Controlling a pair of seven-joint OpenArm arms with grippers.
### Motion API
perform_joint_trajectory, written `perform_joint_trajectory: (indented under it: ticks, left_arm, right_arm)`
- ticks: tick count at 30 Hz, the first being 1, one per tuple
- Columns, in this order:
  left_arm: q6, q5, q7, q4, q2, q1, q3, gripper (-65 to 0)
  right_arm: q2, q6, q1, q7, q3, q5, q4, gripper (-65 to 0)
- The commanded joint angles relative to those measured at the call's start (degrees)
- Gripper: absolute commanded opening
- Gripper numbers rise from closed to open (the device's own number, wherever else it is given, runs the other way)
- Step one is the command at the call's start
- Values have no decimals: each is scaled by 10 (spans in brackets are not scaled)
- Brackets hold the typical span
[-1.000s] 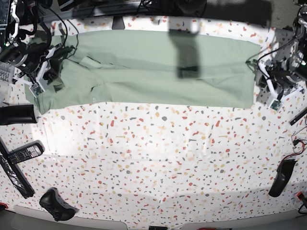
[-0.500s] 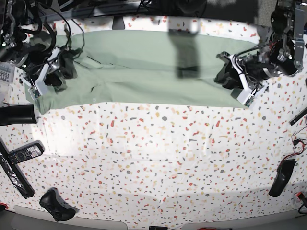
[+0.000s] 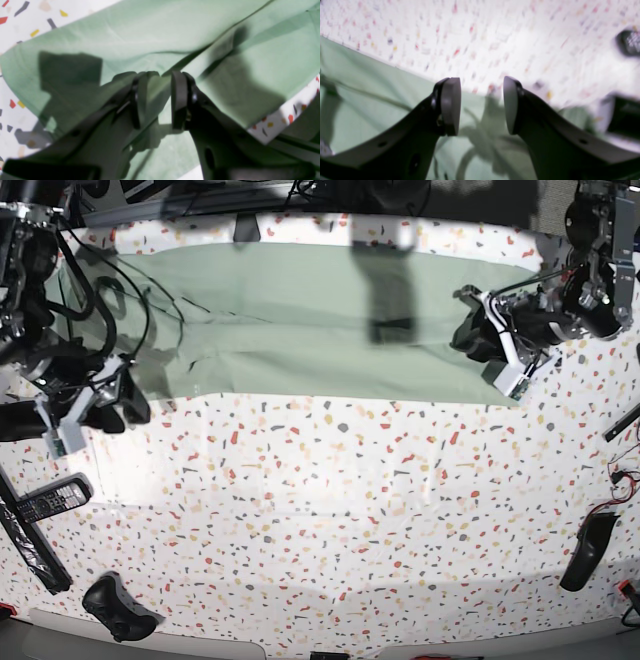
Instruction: Fold the T-shirt properly
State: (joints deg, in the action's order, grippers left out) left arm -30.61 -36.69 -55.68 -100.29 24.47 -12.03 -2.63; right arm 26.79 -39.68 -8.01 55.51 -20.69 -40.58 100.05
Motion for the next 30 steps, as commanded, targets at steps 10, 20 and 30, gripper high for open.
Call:
perform_joint_trajectory:
  ticks: [10,20,30]
  left_arm:
    - [-3,-9,14,-9,6,4,-3,-499]
    - [-3,-9,9,-9,6,4,-3,-499]
    - [-3,-9,9,-9,6,4,-3,-499]
  right_arm:
    - [-5,-3,74,45,160,141,-124,-383]
    - [-4,-3,80,91,183,102,-128,-436]
    - [-1,-3,80,114,155,54,-98,-623]
